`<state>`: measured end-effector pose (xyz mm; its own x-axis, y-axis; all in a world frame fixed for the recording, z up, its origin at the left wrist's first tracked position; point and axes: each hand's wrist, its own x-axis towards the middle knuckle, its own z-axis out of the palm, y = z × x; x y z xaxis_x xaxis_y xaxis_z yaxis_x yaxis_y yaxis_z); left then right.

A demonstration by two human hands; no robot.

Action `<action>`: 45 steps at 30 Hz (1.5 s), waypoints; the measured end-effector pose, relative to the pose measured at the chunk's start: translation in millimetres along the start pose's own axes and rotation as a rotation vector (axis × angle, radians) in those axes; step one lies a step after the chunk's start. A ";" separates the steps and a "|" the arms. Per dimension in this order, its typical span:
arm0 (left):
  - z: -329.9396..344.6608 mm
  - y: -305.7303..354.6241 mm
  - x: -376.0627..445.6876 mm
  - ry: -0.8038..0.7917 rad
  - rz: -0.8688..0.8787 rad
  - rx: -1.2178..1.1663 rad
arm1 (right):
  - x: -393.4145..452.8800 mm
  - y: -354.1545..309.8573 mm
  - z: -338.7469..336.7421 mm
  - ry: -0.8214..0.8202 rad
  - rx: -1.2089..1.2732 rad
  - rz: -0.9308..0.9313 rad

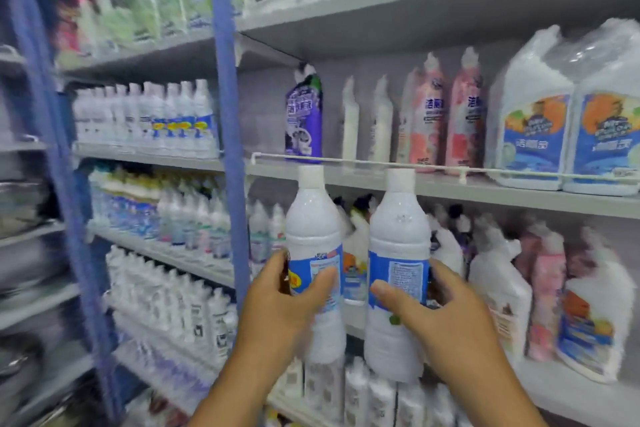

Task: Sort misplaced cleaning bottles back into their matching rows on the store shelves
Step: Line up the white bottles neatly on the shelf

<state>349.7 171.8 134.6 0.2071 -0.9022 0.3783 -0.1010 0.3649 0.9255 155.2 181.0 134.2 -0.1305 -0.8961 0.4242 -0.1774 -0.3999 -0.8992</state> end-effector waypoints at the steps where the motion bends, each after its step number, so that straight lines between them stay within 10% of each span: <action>1: -23.8 0.9 10.7 0.006 0.006 0.000 | 5.2 -5.9 24.7 -0.020 0.010 -0.003; 17: -293.5 5.2 166.0 0.178 0.100 0.109 | 101.0 -68.9 325.8 -0.194 0.194 -0.069; 45: -247.5 6.7 483.7 -0.038 0.310 0.043 | 279.6 -58.7 404.3 -0.020 0.195 -0.193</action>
<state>690.0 -205.2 327.6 0.1236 -0.7577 0.6408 -0.1953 0.6145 0.7643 523.6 -124.0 262.4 -0.0930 -0.8027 0.5891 -0.0054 -0.5912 -0.8065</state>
